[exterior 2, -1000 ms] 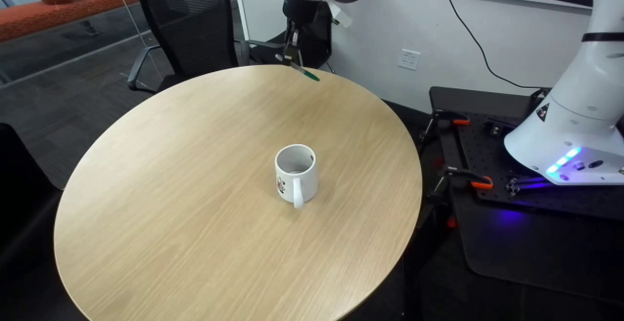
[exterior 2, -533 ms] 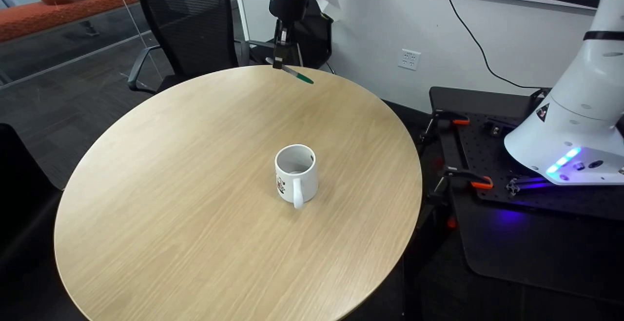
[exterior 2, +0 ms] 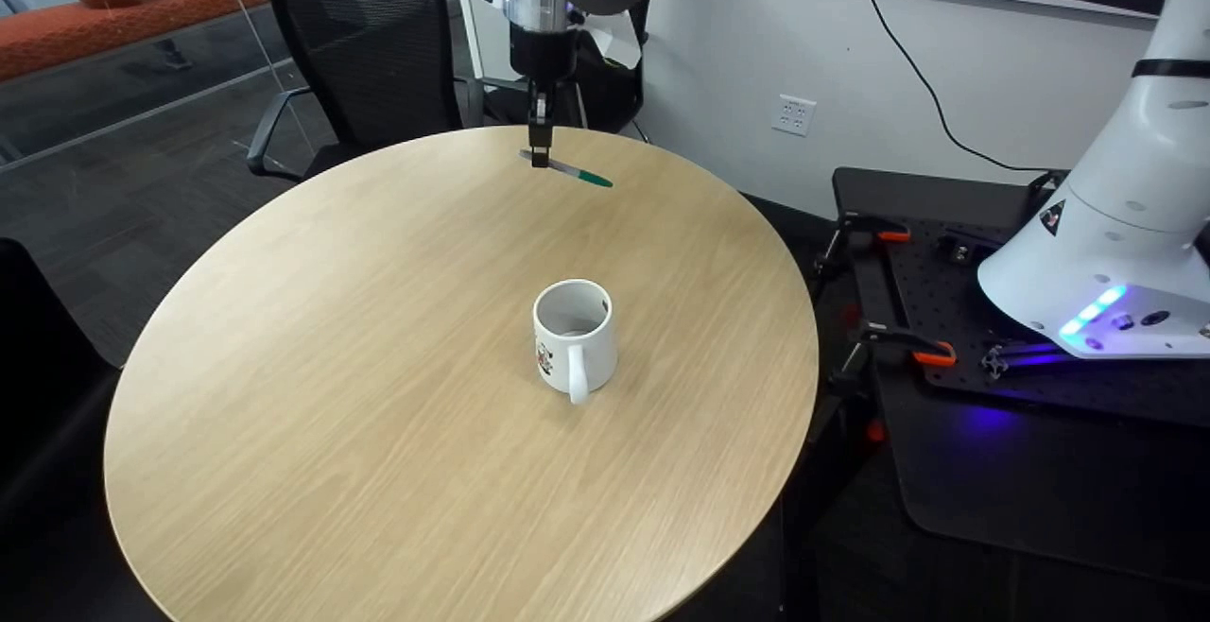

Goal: Take the pen out of the mug and put it on the table

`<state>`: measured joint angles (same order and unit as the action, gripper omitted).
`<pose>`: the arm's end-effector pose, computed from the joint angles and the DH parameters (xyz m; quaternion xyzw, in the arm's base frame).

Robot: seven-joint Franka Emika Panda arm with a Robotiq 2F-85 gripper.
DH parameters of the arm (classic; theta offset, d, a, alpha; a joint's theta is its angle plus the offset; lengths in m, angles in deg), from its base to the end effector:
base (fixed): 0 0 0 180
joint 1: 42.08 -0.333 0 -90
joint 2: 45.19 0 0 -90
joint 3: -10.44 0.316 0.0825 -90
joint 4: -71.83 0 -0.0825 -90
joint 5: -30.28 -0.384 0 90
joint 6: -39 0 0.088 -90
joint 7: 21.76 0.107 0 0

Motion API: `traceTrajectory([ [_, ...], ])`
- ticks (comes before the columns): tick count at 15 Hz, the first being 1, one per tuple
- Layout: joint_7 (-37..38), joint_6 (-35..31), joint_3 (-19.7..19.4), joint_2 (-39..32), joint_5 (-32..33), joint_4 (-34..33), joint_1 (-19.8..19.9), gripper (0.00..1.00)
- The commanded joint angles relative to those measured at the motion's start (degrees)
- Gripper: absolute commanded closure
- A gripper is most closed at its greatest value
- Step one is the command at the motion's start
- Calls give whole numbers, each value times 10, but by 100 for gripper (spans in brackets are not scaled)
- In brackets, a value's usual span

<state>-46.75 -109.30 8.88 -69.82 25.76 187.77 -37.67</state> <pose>0.6124 -0.0650 0.2475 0.9884 0.1347 0.0698 0.0013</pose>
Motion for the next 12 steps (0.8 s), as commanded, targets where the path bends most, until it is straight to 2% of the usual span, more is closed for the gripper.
traceTrajectory([
  [1, 30, 29, 9, -48, 11, -55, 20, 97],
  [12, 35, 31, 29, -170, 6, -136, 50, 97],
])
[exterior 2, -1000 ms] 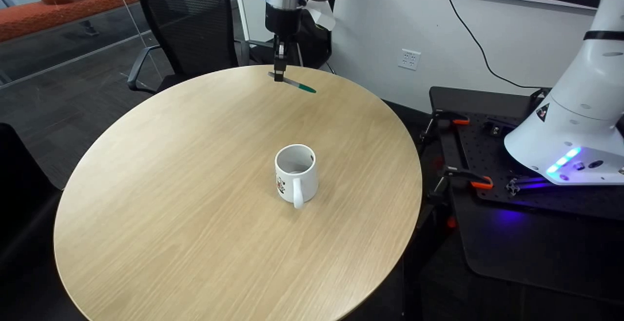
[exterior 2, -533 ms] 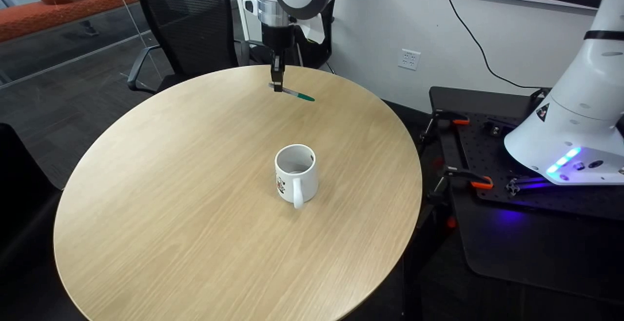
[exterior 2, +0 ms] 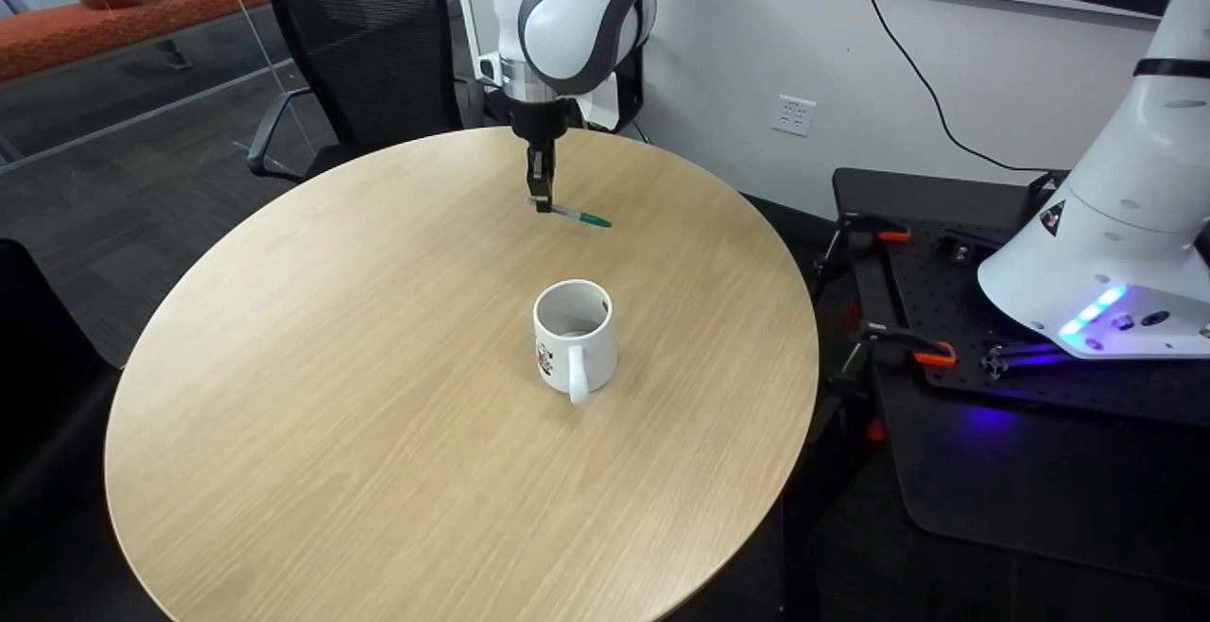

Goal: Take the pen out of the mug and put it on the table

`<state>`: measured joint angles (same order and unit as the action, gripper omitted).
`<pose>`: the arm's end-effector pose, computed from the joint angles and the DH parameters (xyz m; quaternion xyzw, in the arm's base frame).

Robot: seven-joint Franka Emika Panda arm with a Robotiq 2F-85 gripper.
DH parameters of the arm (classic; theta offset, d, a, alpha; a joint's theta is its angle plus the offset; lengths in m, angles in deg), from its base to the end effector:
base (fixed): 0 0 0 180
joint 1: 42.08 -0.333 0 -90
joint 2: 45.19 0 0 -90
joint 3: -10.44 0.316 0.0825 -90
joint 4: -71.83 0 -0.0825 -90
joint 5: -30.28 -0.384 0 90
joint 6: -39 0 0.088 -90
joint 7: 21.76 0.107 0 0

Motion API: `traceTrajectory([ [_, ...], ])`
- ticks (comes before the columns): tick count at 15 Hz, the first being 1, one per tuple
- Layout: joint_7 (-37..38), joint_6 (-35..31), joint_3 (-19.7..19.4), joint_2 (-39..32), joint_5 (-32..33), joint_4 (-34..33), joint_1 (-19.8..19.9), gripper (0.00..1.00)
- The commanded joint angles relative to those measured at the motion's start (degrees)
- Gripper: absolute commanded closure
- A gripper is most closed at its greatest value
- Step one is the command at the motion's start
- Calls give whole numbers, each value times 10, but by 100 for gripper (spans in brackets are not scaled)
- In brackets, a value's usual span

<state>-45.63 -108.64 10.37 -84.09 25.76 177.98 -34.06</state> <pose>0.6364 -0.0918 0.1567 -0.9940 -0.1048 -0.0276 0.0144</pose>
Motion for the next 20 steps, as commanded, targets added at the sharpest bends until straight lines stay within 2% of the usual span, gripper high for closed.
traceTrajectory([
  [1, 29, 26, 15, -35, 5, -44, 15, 97],
  [4, 34, 30, 18, -48, 7, -57, 17, 97],
  [5, 39, 28, 17, -50, 7, -60, 16, 91],
  [6, 40, 28, 16, -50, 9, -61, 15, 62],
  [7, 44, 26, 13, -49, 12, -61, 13, 60],
  [9, 51, 19, 6, -39, 18, -54, 6, 48],
  [12, 77, -2, -13, -5, 39, -21, -11, 23],
  [15, 95, -45, -23, 63, 67, 48, -20, 2],
  [20, 96, -131, -21, 196, 93, 189, -27, 0],
])
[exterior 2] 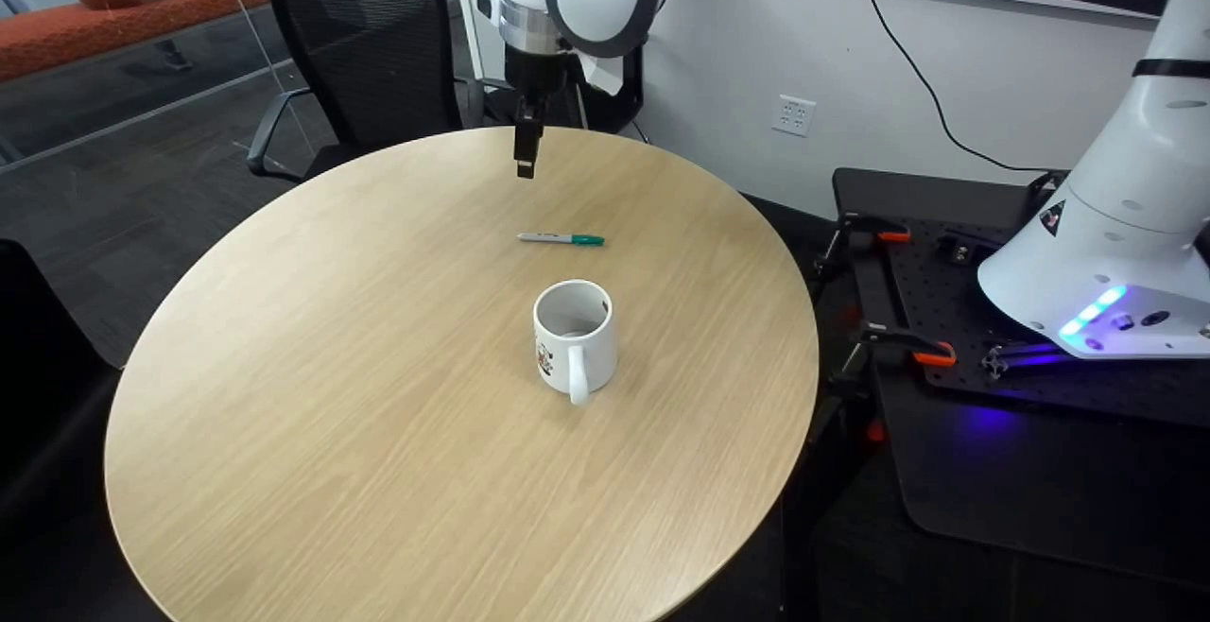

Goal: Take the pen out of the mug and put it on the table

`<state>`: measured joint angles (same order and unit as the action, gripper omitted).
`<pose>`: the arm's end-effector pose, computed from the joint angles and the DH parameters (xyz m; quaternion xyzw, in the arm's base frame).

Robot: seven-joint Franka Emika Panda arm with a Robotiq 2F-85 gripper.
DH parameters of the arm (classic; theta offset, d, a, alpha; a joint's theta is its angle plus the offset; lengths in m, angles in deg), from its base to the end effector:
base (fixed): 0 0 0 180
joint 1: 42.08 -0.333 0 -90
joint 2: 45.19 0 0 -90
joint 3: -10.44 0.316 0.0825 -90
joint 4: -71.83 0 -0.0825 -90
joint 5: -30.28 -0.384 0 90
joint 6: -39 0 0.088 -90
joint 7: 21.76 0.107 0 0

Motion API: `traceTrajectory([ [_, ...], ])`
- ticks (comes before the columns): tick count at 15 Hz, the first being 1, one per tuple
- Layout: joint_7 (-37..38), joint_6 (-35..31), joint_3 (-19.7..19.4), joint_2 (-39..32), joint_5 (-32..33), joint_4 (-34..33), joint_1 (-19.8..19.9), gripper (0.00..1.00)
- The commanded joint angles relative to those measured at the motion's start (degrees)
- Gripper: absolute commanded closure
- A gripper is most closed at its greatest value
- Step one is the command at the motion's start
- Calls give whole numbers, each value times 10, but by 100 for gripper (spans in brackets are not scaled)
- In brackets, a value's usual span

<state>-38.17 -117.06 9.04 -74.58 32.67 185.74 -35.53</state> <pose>0.6263 -0.0852 0.2244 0.9893 0.0935 0.1051 0.0394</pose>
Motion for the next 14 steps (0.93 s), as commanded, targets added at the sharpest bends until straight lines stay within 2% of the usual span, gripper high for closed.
traceTrajectory([
  [1, 17, -63, -6, 126, 28, 139, -13, 0],
  [7, 30, -109, -12, 228, 59, 246, -25, 0],
  [8, 6, -89, -1, 186, 40, 200, -14, 0],
  [14, 7, -90, -1, 188, 41, 206, -14, 0],
])
